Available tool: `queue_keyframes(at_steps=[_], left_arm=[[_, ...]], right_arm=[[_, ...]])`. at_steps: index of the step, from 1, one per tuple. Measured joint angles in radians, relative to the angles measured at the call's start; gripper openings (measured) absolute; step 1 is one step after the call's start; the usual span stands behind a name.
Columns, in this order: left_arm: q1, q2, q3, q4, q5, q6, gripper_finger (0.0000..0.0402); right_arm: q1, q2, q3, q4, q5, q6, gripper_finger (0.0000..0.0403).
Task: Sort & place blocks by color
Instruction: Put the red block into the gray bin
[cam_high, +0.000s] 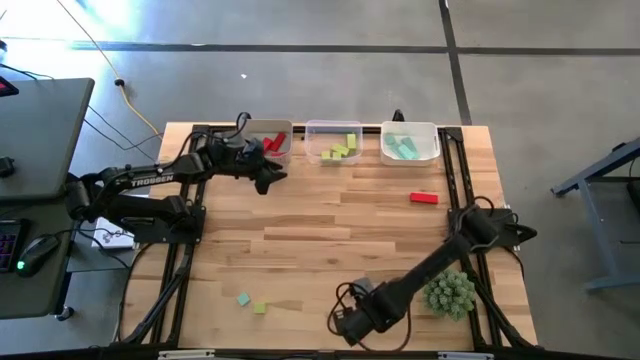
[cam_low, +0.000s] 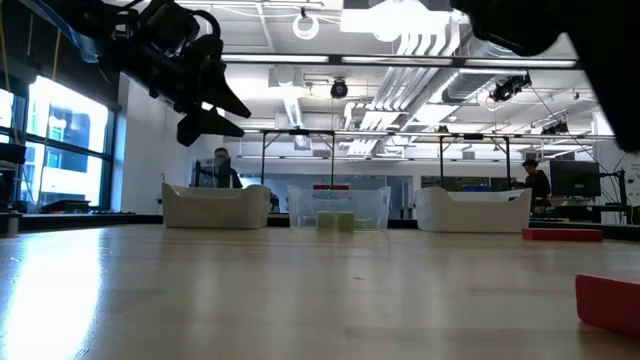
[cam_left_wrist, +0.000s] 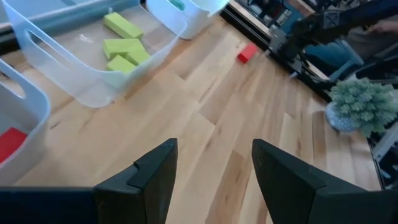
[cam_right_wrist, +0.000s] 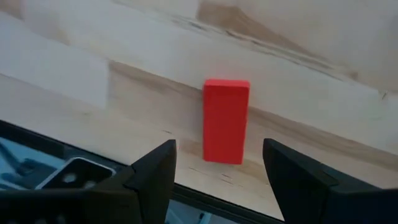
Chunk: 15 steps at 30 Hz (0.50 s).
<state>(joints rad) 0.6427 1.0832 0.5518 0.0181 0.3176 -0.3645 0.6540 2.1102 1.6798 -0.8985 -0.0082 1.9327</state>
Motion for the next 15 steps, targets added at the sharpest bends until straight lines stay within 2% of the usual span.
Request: queue_keyframes(at_steps=[8,15], left_arm=[[-0.029,0.0,0.0,0.0,-0.065,0.037,0.0197],[-0.03,0.0,0.0,-0.006,-0.068,0.045,0.0197]], right_arm=[[0.016,0.055,0.0,0.052,0.0,-0.003,0.0226],[0.018,0.095,0.0,0.071,-0.008,-0.003,0.0226]])
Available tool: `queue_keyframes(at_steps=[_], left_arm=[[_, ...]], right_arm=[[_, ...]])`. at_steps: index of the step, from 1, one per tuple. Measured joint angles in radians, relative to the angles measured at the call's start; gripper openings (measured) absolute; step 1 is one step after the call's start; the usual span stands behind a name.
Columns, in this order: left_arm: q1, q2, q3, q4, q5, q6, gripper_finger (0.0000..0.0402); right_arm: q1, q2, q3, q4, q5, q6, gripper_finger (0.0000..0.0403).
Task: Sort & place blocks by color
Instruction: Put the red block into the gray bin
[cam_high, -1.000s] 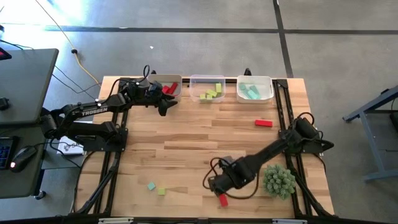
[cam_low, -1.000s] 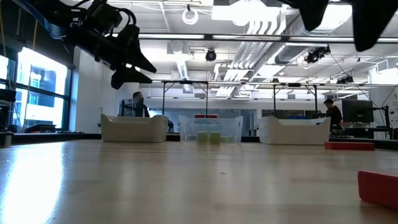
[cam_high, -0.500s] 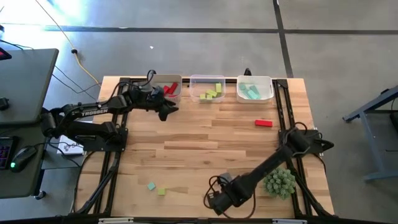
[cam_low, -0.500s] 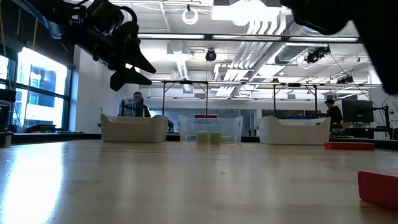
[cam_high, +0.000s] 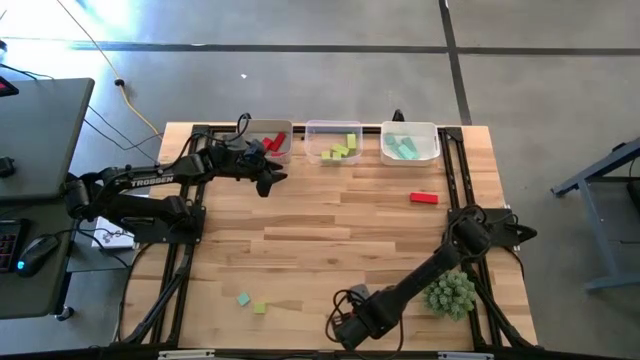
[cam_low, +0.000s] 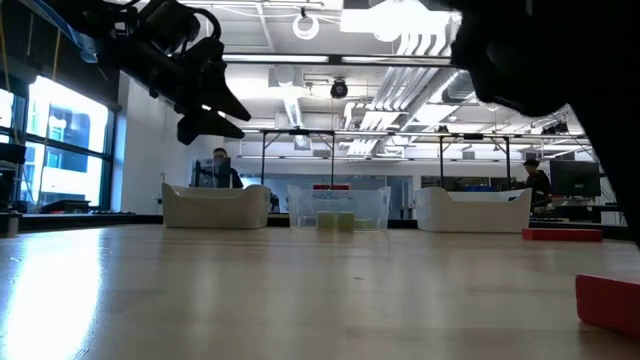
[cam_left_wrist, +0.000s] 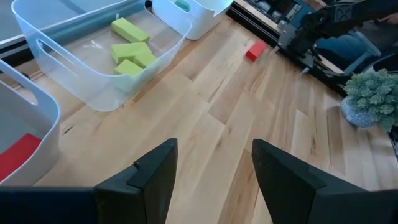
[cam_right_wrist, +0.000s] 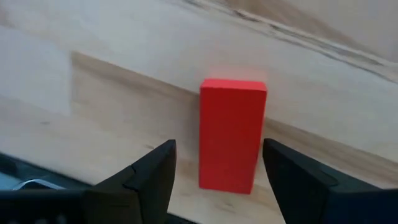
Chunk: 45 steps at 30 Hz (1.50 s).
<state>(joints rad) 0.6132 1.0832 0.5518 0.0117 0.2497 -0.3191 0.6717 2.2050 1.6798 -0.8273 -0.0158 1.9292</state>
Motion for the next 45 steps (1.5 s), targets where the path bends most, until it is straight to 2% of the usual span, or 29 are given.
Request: queue_keyframes(at_steps=[7,10,15,21,24,29,36,45], left_arm=[[0.0,0.0,0.0,-0.009,0.0,0.0,0.0197],[0.0,0.0,0.0,-0.01,0.0,0.0,0.0197],[0.0,0.0,0.0,-0.012,0.0,0.0,0.0197],[0.0,0.0,0.0,-0.012,0.0,-0.005,0.0197],[0.0,0.0,0.0,-0.018,0.001,-0.066,0.0197],[0.0,0.0,0.0,-0.02,0.023,-0.183,0.0197],[0.002,0.0,0.0,-0.017,0.128,-0.367,0.0197],[0.002,0.0,0.0,-0.016,0.245,-0.535,0.0197]], right_arm=[[0.014,0.02,0.003,0.0,-0.017,0.005,0.0215],[0.014,0.021,0.003,-0.008,-0.03,0.008,0.0179],[0.013,0.021,0.004,-0.014,-0.038,-0.016,0.0096],[0.004,0.025,0.02,-0.03,-0.049,-0.106,0.0095],[-0.011,0.033,0.06,-0.083,-0.06,-0.177,0.0095],[-0.059,0.032,0.163,-0.221,-0.006,-0.321,0.0095],[-0.156,0.031,0.283,-0.362,0.063,-0.568,0.0095],[-0.321,0.03,0.391,-0.413,0.144,-0.932,0.0095]])
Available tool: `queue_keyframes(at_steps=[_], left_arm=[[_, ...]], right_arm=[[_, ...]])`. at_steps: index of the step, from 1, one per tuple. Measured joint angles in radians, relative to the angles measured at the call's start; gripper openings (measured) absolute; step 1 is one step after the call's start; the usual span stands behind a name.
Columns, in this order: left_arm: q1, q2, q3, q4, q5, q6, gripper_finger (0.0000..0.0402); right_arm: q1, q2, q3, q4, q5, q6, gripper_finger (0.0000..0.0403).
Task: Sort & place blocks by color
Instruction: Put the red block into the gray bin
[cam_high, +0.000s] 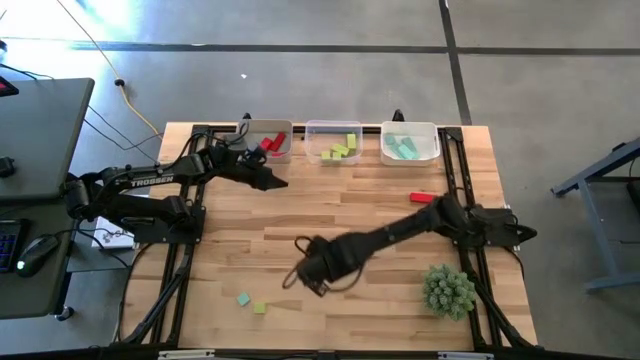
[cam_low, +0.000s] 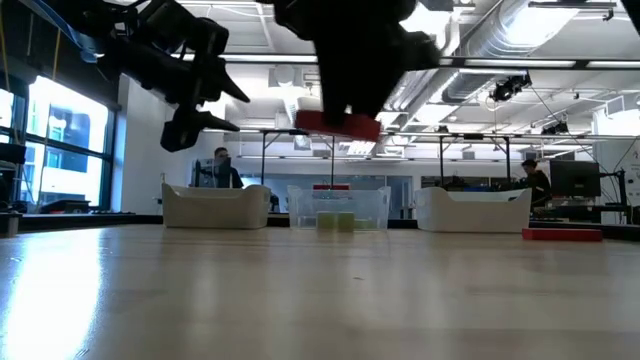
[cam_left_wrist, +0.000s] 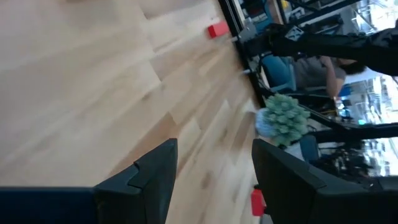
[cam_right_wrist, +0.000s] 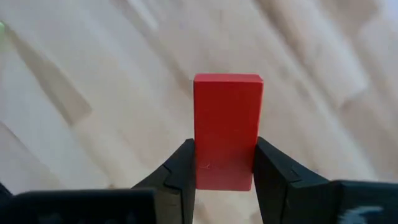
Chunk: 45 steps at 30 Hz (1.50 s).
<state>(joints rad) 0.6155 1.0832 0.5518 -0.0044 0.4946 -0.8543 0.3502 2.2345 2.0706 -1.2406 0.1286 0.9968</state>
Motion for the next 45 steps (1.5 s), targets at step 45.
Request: queue_keyframes(at_steps=[45], left_arm=[[-0.002,0.0,0.0,0.056,-0.064,-0.175,0.0206]], right_arm=[[-0.416,-0.003,0.133,0.105,0.081,-1.065,0.0095]])
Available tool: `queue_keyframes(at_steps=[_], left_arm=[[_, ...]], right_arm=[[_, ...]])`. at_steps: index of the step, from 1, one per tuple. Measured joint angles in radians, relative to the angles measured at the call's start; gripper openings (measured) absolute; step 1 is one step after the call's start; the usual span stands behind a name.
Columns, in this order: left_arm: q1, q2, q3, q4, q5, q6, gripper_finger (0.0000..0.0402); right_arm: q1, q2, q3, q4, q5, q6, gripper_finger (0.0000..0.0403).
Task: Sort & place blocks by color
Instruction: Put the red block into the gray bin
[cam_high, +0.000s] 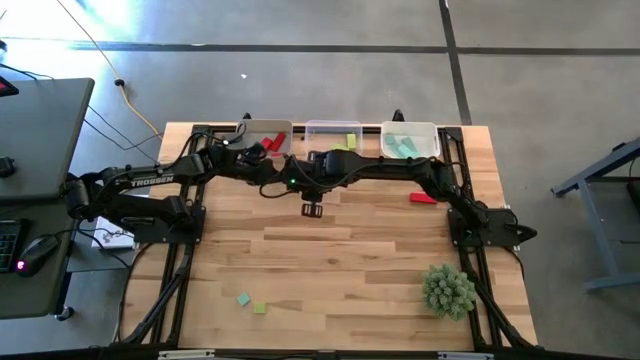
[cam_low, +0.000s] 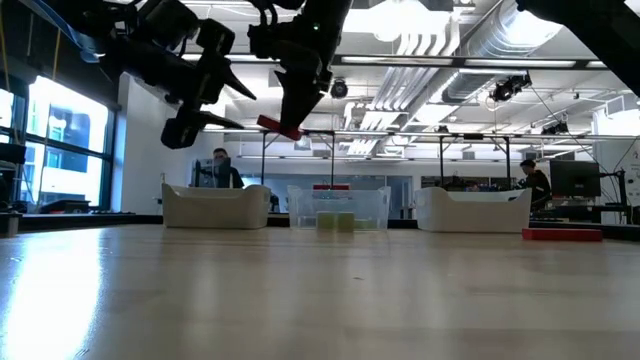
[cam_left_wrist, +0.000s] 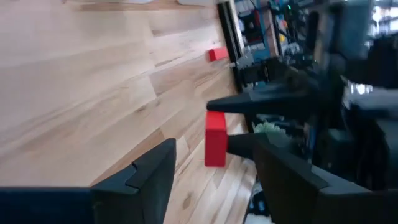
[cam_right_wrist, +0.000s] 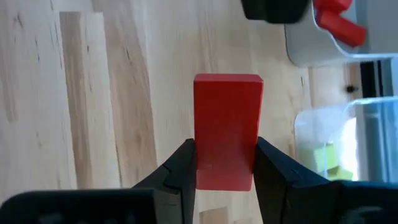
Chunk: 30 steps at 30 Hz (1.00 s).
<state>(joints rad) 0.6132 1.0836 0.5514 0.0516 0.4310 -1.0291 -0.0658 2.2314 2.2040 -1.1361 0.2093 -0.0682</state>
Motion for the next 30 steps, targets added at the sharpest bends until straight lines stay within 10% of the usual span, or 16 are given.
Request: queue_keyframes(at_steps=[30], left_arm=[[-0.046,0.0,0.0,0.005,-0.177,-0.146,0.0212]], right_arm=[[-0.047,0.0,0.002,0.15,-0.02,-0.166,0.0095]])
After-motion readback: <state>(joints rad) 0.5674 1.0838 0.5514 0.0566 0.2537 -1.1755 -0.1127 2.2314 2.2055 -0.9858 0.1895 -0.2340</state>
